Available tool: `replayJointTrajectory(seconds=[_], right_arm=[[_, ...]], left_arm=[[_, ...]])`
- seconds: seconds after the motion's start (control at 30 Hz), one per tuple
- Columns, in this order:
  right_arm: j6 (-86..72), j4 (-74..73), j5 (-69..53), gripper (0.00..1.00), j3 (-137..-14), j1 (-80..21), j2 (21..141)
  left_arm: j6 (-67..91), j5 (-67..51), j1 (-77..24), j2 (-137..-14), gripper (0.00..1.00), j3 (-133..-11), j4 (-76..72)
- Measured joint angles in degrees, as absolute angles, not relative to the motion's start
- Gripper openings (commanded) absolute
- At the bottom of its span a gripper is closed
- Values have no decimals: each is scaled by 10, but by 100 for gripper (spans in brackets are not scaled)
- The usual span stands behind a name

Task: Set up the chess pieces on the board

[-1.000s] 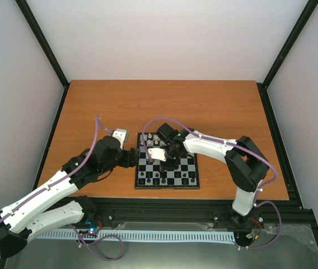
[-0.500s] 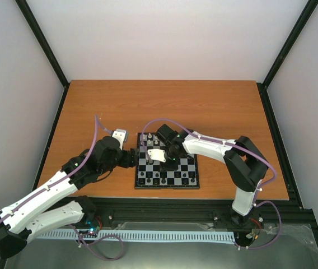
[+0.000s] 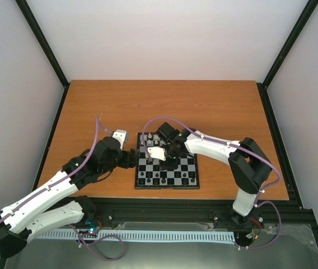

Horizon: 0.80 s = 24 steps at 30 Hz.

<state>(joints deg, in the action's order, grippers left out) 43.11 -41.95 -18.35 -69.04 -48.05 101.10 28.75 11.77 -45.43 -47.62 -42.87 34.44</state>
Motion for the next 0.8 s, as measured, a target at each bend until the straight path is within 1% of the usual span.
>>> replayJointTrajectory(seconds=[0.43, 0.6, 0.8], right_arm=[[448, -427, -179, 34, -723, -481, 1042], [446, -427, -180, 34, -723, -481, 1042], [435, -429, -187, 34, -720, -477, 1031]], left_arm=[[289, 116, -454, -476, 80, -428, 344], [296, 114, -454, -478, 71, -425, 345], [296, 81, -454, -525, 56, -425, 345]])
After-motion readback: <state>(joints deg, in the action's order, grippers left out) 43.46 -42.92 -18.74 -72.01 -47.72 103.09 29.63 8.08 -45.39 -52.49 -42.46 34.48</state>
